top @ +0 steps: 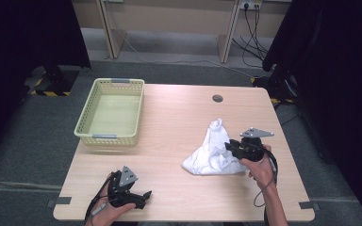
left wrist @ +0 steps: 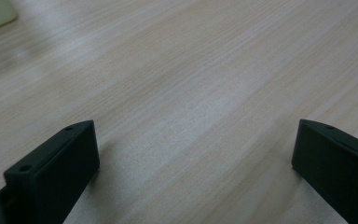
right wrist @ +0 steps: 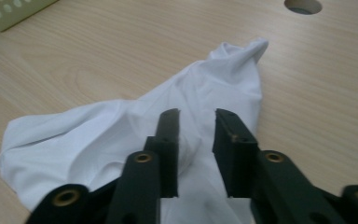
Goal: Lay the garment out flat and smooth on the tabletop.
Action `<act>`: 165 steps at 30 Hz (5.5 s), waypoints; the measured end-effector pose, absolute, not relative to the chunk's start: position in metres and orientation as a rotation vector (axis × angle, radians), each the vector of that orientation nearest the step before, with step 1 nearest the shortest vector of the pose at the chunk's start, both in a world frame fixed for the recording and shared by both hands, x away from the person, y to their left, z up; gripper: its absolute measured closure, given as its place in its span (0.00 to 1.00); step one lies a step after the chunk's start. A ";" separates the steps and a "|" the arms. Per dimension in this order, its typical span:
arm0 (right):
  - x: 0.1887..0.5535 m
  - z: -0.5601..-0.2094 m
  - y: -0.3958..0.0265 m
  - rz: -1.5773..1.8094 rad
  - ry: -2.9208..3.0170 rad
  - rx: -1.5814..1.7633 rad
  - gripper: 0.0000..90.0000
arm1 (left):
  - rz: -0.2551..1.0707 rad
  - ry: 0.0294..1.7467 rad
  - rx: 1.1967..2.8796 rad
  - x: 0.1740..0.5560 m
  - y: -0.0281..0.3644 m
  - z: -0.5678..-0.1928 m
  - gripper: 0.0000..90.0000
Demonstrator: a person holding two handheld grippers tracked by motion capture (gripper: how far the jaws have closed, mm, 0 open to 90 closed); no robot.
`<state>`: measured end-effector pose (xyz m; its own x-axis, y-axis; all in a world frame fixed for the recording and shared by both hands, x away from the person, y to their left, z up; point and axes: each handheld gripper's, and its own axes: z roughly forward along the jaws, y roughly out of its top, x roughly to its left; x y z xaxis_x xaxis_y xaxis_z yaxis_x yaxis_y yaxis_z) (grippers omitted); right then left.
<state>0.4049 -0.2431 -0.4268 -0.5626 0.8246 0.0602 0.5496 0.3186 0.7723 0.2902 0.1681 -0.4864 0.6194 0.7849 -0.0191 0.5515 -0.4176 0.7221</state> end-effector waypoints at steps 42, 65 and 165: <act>0.411 -0.428 -0.329 1.069 1.971 1.468 0.63 | 0.422 1.045 2.133 0.290 0.168 -0.486 0.00; 0.412 -0.466 -0.354 0.853 1.863 1.599 0.48 | 0.417 1.014 2.093 0.322 0.103 -0.462 0.06; 0.281 -0.434 -0.233 1.229 2.377 0.896 0.93 | 0.440 1.089 2.113 0.294 0.152 -0.486 0.00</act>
